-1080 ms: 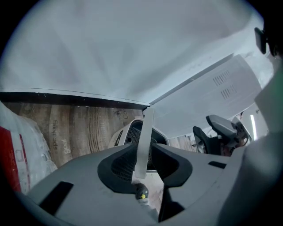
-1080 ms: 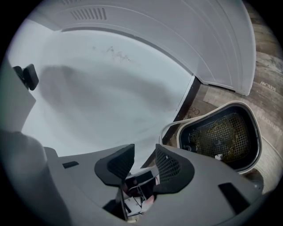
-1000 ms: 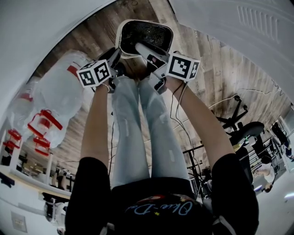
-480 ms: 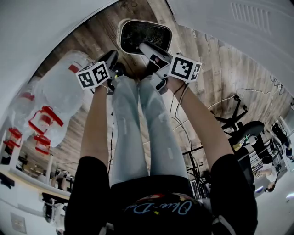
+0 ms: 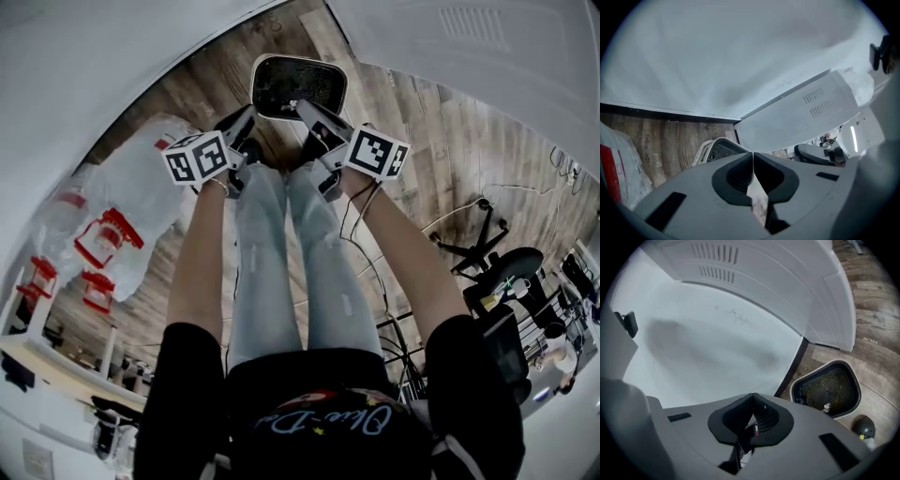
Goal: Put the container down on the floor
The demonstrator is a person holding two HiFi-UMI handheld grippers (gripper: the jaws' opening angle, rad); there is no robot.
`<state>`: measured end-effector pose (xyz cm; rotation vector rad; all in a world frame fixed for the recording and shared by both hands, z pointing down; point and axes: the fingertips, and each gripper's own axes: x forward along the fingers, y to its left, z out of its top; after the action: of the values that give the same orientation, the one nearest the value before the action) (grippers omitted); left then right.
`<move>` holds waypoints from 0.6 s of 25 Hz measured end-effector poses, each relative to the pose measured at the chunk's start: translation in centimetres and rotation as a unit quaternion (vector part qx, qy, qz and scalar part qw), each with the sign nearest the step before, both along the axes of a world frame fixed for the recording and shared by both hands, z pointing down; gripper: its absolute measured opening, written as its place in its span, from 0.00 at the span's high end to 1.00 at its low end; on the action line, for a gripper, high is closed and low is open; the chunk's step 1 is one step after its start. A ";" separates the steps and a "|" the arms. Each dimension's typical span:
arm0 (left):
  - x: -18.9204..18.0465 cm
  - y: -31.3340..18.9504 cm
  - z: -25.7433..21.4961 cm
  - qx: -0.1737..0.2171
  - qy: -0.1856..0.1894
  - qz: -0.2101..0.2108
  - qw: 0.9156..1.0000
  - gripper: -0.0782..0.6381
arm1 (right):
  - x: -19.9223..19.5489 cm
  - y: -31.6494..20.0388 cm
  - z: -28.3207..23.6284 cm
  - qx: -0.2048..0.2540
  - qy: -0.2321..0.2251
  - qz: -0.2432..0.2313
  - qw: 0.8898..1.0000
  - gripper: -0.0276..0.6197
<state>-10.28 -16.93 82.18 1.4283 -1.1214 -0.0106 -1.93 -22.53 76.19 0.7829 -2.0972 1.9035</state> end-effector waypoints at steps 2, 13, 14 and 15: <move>0.0 -0.4 -1.9 0.017 0.003 -0.001 1.000 0.88 | 0.2 0.1 -1.1 0.015 0.012 -0.004 1.000 0.96; 0.9 -0.2 -10.4 0.080 -0.017 0.033 0.996 0.88 | 3.8 -1.0 -7.9 0.097 0.081 0.031 0.992 0.96; 1.0 -0.2 -11.2 0.087 -0.023 0.037 0.995 0.88 | 4.1 -1.1 -8.6 0.104 0.083 0.032 0.991 0.96; 1.1 -0.2 -12.0 0.093 -0.027 0.040 0.995 0.88 | 4.4 -1.2 -9.3 0.112 0.087 0.033 0.989 0.96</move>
<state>-9.19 -17.16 70.14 1.6466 -1.1300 -0.0199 2.47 -23.72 66.91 1.0371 -2.2236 1.5822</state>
